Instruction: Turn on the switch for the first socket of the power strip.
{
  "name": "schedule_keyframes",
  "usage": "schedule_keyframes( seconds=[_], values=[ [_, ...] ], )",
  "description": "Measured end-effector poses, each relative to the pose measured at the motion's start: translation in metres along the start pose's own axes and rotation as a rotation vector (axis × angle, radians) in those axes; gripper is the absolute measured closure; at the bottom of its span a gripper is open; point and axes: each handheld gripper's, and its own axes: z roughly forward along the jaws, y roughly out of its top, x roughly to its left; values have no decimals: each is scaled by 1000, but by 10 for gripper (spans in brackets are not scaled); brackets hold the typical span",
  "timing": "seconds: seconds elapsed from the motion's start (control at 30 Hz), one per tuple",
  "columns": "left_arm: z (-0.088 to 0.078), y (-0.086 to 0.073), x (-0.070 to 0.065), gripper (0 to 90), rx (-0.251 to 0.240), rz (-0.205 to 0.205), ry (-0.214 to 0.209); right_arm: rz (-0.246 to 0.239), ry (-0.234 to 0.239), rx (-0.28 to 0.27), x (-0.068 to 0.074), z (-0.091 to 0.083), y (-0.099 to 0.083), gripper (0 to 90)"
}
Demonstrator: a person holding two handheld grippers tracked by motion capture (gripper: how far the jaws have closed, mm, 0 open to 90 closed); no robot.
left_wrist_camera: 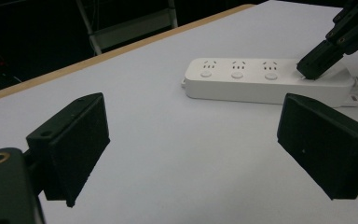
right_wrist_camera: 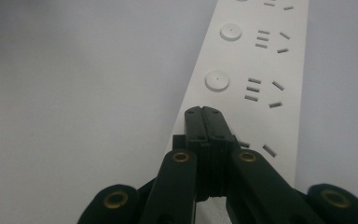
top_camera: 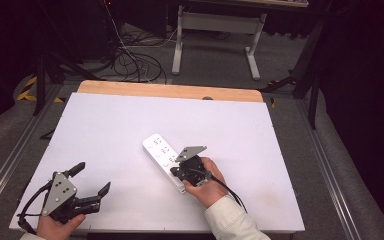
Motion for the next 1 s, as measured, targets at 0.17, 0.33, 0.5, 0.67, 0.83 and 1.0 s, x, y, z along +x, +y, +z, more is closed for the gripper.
schedule_keyframes(
  seconds=[0.17, 0.33, 0.5, 0.67, 0.83, 1.0],
  values=[
    [0, 0, 0, 97, 0, 0, 0, 4, -1, -2, 0, 0, 0, 900],
    [0, 0, 0, 97, -1, -4, 0, 6, -8, -3, 1, 1, 0, 900],
    [0, 0, 1, 97, 0, -1, -3, -4, -3, -21, 1, -2, 0, 900],
    [1, -1, 1, 97, 2, -6, -3, 6, 36, -122, 3, -20, 8, 900],
    [0, 0, 1, 97, 0, -2, -2, -4, 24, -169, 4, -34, 10, 900],
    [0, 0, 1, 97, 2, -1, -2, -12, 21, -193, 7, -41, 12, 900]
  ],
)
